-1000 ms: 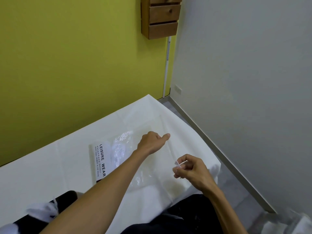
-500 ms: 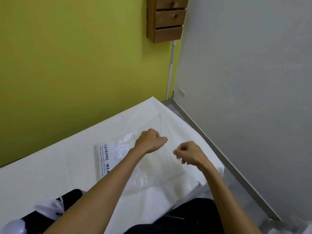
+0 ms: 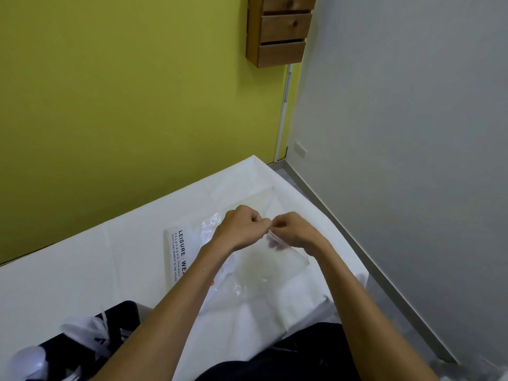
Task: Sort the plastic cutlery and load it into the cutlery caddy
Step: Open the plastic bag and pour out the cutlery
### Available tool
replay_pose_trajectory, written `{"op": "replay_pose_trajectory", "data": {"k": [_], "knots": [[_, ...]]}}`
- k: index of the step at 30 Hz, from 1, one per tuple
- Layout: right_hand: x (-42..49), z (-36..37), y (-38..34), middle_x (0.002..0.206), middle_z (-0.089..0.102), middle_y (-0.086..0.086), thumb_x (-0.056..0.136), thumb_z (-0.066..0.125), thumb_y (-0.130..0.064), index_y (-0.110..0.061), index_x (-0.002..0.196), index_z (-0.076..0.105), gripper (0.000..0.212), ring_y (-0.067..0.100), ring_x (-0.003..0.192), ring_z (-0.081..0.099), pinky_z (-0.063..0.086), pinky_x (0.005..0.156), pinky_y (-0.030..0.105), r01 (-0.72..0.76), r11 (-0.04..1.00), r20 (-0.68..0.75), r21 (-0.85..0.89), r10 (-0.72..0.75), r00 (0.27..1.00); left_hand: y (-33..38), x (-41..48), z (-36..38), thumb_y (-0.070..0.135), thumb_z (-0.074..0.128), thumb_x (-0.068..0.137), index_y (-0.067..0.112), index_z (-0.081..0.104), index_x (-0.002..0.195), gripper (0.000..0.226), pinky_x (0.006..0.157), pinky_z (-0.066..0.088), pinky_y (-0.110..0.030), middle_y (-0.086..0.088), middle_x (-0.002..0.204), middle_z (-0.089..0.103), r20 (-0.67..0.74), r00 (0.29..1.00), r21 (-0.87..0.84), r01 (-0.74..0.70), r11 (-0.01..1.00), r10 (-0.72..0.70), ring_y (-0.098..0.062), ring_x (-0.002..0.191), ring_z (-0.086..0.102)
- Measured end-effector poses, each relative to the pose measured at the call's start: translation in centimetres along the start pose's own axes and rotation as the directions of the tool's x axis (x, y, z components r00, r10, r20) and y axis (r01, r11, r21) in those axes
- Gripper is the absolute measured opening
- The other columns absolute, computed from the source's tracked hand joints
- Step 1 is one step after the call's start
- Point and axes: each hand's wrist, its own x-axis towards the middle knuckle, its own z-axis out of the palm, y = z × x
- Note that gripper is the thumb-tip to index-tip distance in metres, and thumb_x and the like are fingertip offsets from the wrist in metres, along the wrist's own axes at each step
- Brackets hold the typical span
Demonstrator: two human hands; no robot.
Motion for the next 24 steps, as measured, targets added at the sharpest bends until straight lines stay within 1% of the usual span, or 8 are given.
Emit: {"op": "replay_pose_trajectory", "data": {"k": [3,6,9,12,14,18,22,24], "knots": [[1.6,1.8,1.1,0.094,0.075,0.012,0.072,0.080,-0.006,-0.007,0.091,0.074,0.020,0.027,0.088,0.073,0.057,0.091,0.052,-0.155,0.988,0.380,0.000,0.144,0.914,-2.0,-0.7,-1.6,0.028,0.060,0.082,0.008,0.072,0.074,0.024,0.067,0.053,-0.026,-0.004,0.071,0.072,-0.057,0.997,-0.073,0.040,0.997,-0.044,-0.014,0.063,0.063],[2.1,3.4,1.3,0.103,0.070,0.013,0.080,0.075,-0.004,-0.008,0.098,0.069,0.019,0.031,0.095,0.068,0.055,0.093,0.051,-0.178,0.984,0.468,0.020,0.148,0.871,-7.4,-1.1,-3.6,0.026,0.057,0.088,0.012,0.071,0.084,0.020,0.071,0.053,-0.032,-0.002,0.085,0.073,-0.207,0.956,-0.124,0.185,0.975,-0.208,-0.019,0.080,0.066],[2.7,4.1,1.3,0.109,0.070,0.026,0.093,0.049,0.010,0.007,0.114,0.061,0.024,0.035,0.085,0.073,0.061,0.068,0.039,-0.367,0.892,0.516,0.266,0.190,0.835,-12.8,-1.7,-4.1,0.023,0.052,0.090,0.015,0.063,0.096,0.015,0.066,0.046,-0.029,-0.003,0.101,0.069,-0.296,0.884,-0.128,0.339,0.932,-0.362,-0.019,0.087,0.059],[2.2,5.7,0.6,0.098,0.072,0.019,0.090,0.054,0.007,0.006,0.102,0.069,0.019,0.019,0.058,0.067,0.052,0.050,0.025,-0.328,0.930,0.521,0.168,0.199,0.830,-15.8,-1.9,-3.6,0.025,0.055,0.089,0.015,0.057,0.107,0.021,0.080,0.050,-0.034,-0.007,0.116,0.063,-0.333,0.833,-0.197,0.396,0.897,-0.441,-0.026,0.104,0.059],[2.2,7.0,0.4,0.085,0.074,0.012,0.091,0.063,-0.007,0.002,0.090,0.073,0.014,0.013,0.047,0.059,0.043,0.043,0.020,-0.308,0.951,0.484,0.026,0.258,0.836,-16.8,-1.8,-3.3,0.031,0.057,0.089,0.013,0.051,0.119,0.036,0.089,0.052,-0.040,-0.011,0.125,0.054,-0.322,0.803,-0.266,0.432,0.862,-0.502,-0.031,0.110,0.057],[2.4,7.8,0.4,0.086,0.078,0.006,0.086,0.062,-0.062,-0.004,0.097,0.078,0.061,0.011,0.054,0.049,0.032,0.040,0.018,-0.267,0.960,0.532,-0.081,0.268,0.803,-17.1,-1.7,-2.9,0.039,0.062,0.087,0.007,0.043,0.127,0.055,0.082,0.053,-0.040,-0.013,0.125,0.055,-0.267,0.744,-0.432,0.476,0.767,-0.612,-0.031,0.107,0.059],[2.0,7.8,-0.5,0.091,0.076,0.008,0.085,0.052,-0.074,-0.004,0.112,0.074,0.078,0.006,0.045,0.042,0.027,0.037,0.017,-0.260,0.964,0.602,-0.059,0.242,0.761,-16.9,-1.6,-3.0,0.056,0.068,0.082,0.008,0.047,0.125,0.068,0.077,0.051,-0.033,-0.007,0.117,0.062,-0.192,0.766,-0.503,0.460,0.732,-0.614,-0.026,0.103,0.062],[2.6,7.8,-0.4,0.098,0.073,0.016,0.076,0.069,-0.063,-0.012,0.102,0.076,0.057,0.010,0.050,0.044,0.024,0.037,0.019,-0.292,0.956,0.628,-0.016,0.237,0.741,-17.0,-1.5,-3.1,0.072,0.070,0.067,0.014,0.058,0.120,0.079,0.083,0.055,-0.034,-0.004,0.112,0.068,-0.117,0.794,-0.523,0.462,0.716,-0.597,-0.023,0.100,0.066]]}}
